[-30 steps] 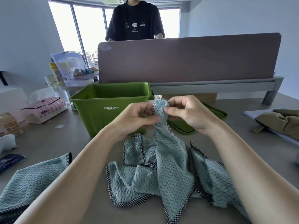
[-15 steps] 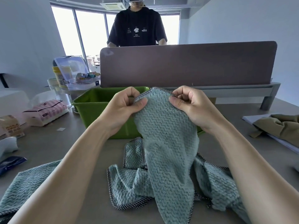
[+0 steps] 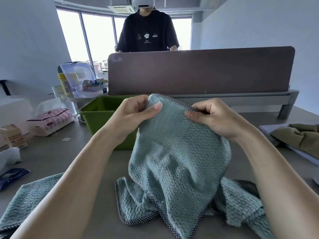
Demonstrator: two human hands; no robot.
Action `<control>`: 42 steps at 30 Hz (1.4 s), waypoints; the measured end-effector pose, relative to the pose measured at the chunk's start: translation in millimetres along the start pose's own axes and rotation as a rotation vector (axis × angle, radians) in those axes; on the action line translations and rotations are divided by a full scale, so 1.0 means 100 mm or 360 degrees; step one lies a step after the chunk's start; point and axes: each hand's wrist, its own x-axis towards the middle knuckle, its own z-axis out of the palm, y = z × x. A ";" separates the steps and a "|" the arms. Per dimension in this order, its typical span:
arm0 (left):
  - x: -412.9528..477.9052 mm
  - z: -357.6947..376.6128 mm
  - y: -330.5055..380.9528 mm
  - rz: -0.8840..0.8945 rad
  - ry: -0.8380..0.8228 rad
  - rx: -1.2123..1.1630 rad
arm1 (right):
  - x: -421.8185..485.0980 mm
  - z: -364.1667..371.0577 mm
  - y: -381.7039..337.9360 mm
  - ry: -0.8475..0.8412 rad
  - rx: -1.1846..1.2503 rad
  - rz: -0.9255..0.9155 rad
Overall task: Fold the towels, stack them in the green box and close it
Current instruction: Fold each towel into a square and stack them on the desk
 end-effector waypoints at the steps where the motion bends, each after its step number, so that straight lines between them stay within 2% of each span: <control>1: 0.00 0.03 0.00 0.0003 0.0016 0.0061 | 0.00 0.03 -0.03 -0.0022 -0.0041 -0.0021; 4: 0.03 0.05 -0.01 0.0052 0.0189 0.0173 | 0.00 0.06 -0.08 -0.0064 -0.0100 -0.0034; 9: 0.07 -0.11 -0.01 0.0022 0.0610 -0.0040 | -0.04 -0.07 -0.04 -0.0096 -0.0179 0.0064; 13: 0.08 -0.20 -0.03 0.0020 0.0852 -0.0016 | -0.04 -0.17 0.05 0.0189 -0.0054 -0.0006; 19: 0.09 -0.25 -0.04 0.0042 0.0988 -0.0070 | -0.01 -0.19 0.07 0.0509 0.0248 -0.0073; 24: 0.10 -0.23 -0.03 0.0072 0.0949 -0.0227 | -0.02 -0.22 0.03 0.0742 0.0561 -0.0040; 33: 0.09 -0.21 0.02 0.0100 0.0738 -0.0509 | 0.00 -0.22 0.00 0.0905 0.0593 -0.0111; 38: 0.04 -0.21 0.11 0.0089 0.0543 -0.0861 | -0.07 -0.18 -0.19 0.0727 0.0756 -0.0217; 42: -0.02 -0.13 0.12 0.0090 0.0320 -0.0954 | -0.09 -0.14 -0.27 0.0550 0.0959 -0.0219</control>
